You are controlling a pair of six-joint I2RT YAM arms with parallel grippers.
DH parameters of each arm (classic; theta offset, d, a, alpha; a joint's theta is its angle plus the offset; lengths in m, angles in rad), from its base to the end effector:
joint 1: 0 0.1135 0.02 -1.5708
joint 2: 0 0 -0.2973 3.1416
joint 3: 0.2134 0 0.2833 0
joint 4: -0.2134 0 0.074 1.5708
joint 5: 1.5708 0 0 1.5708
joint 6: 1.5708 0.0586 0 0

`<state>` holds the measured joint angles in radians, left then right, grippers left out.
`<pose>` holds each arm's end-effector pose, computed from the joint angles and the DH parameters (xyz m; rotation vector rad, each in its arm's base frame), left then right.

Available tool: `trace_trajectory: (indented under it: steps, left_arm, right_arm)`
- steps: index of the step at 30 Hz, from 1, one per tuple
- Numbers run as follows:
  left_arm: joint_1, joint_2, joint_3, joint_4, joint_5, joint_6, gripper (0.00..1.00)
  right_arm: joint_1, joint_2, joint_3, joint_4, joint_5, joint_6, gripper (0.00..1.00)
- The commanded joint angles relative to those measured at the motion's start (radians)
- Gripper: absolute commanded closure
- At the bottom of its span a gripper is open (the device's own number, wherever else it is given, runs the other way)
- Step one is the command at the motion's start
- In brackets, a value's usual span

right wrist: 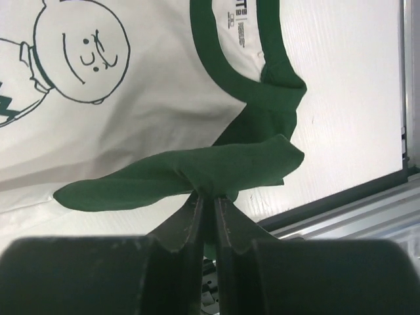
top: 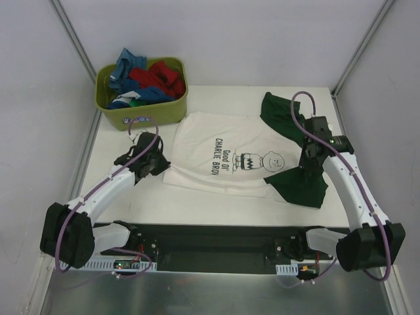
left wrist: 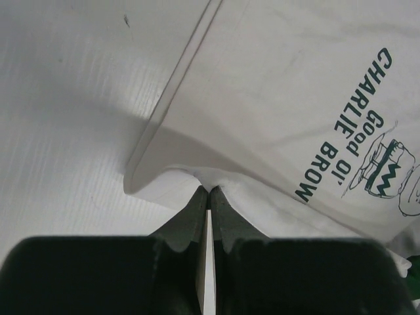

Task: Fold and stack the t-shirts
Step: Fold the flattened tshirt in 1/3 of the way

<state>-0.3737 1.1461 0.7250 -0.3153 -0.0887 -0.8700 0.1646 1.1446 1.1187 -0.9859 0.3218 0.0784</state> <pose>0.2559 -0.0948 0.2371 -0.6254 2.2790 -0.5248 0.2439 0.0217 0.3271 0.0088 2.5352 -0.3199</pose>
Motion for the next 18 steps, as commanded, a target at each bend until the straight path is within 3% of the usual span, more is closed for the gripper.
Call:
trace_trajectory:
  steps: [1, 7, 11, 13, 14, 16, 17, 18]
  left_arm:
    - [0.007, 0.087, 0.077, 0.038, -0.049, 0.039, 1.0]
    - [0.047, 0.222, 0.128, 0.041, -0.042, 0.039, 0.98]
    - [0.076, 0.309, 0.172, 0.041, -0.019, 0.06, 0.86]
    - [0.088, 0.332, 0.191, 0.039, -0.006, 0.071, 0.7]
    - [0.107, 0.336, 0.197, 0.038, 0.012, 0.078, 0.38]
    - [0.114, 0.316, 0.197, 0.038, 0.059, 0.089, 0.24]
    - [0.114, 0.302, 0.195, 0.039, 0.064, 0.094, 0.12]
    - [0.114, 0.285, 0.191, 0.039, 0.073, 0.104, 0.03]
  right_arm:
    - [-0.014, 0.122, 0.079, 0.059, 0.03, -0.052, 0.89]
    - [-0.025, 0.338, 0.173, 0.122, 0.028, -0.062, 0.89]
    - [-0.034, 0.506, 0.272, 0.124, 0.062, -0.037, 0.86]
    - [-0.04, 0.607, 0.325, 0.122, 0.051, -0.032, 0.81]
    - [-0.043, 0.636, 0.383, 0.095, 0.037, -0.026, 0.54]
    - [-0.045, 0.696, 0.43, 0.075, 0.025, -0.011, 0.34]
    - [-0.045, 0.701, 0.449, 0.069, 0.023, -0.006, 0.2]
    - [-0.045, 0.683, 0.444, 0.07, 0.02, -0.002, 0.16]
